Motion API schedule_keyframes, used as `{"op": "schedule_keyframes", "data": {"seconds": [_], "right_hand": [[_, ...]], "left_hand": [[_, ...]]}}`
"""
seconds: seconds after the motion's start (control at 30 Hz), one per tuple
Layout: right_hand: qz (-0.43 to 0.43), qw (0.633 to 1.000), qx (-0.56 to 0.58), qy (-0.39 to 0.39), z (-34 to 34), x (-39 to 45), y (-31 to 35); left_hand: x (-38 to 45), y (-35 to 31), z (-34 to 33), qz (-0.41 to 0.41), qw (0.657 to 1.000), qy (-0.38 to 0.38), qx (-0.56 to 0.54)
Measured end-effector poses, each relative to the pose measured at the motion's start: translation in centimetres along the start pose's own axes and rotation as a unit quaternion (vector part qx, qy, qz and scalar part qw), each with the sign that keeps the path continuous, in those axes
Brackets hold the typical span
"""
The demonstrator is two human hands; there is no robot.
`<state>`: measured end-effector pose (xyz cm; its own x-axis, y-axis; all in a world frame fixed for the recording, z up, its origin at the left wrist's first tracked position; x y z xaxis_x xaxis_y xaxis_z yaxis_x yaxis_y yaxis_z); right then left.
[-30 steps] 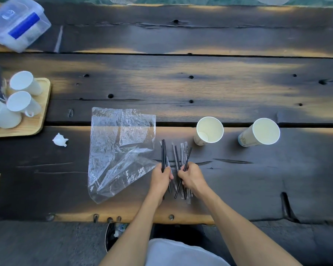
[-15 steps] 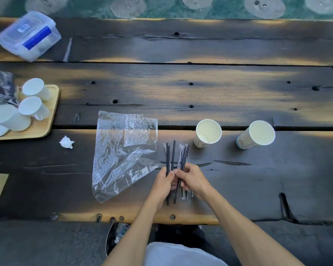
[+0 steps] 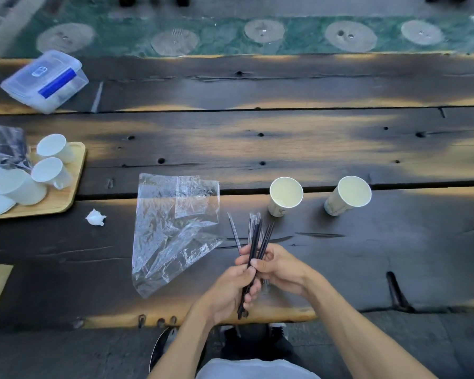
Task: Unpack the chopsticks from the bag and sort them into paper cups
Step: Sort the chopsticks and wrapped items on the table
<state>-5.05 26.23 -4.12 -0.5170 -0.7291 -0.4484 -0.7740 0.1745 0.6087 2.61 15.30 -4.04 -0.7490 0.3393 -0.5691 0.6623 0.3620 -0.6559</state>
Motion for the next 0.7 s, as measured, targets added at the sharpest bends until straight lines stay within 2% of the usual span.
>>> {"op": "schedule_keyframes", "data": {"seconds": [0.1, 0.17, 0.37, 0.53, 0.7], "right_hand": [[0.035, 0.998, 0.052, 0.026, -0.3, -1.0, 0.7], [0.06, 0.995, 0.078, 0.018, -0.6, -1.5, 1.0], [0.126, 0.986, 0.075, -0.075, 0.1, -2.3, 1.7], [0.104, 0.989, 0.063, -0.087, 0.2, -3.0, 2.5], [0.082, 0.992, 0.081, -0.057, 0.8, -4.0, 4.5]], "left_hand": [[-0.6, 0.3, 0.0, 0.022, 0.998, 0.054, -0.038], [-0.6, 0.3, -0.2, 0.026, 0.997, 0.059, -0.032], [0.0, 0.7, -0.6, 0.048, 0.997, 0.028, 0.05], [1.1, 0.5, -1.1, 0.054, 0.998, 0.012, 0.021], [2.3, -0.3, -1.2, 0.038, 0.998, -0.006, 0.056]]}}
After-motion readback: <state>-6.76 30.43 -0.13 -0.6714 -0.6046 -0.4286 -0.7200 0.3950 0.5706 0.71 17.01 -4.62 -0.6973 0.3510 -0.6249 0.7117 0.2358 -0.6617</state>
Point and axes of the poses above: each hand's wrist, its own x-axis towards the middle knuckle, its own z-axis out of the back of the hand, y = z × x, the point moved 4 cm from there along x, towards the middle knuckle, and after that the axes turned 5 degrees about x, right-handed, at the moved point
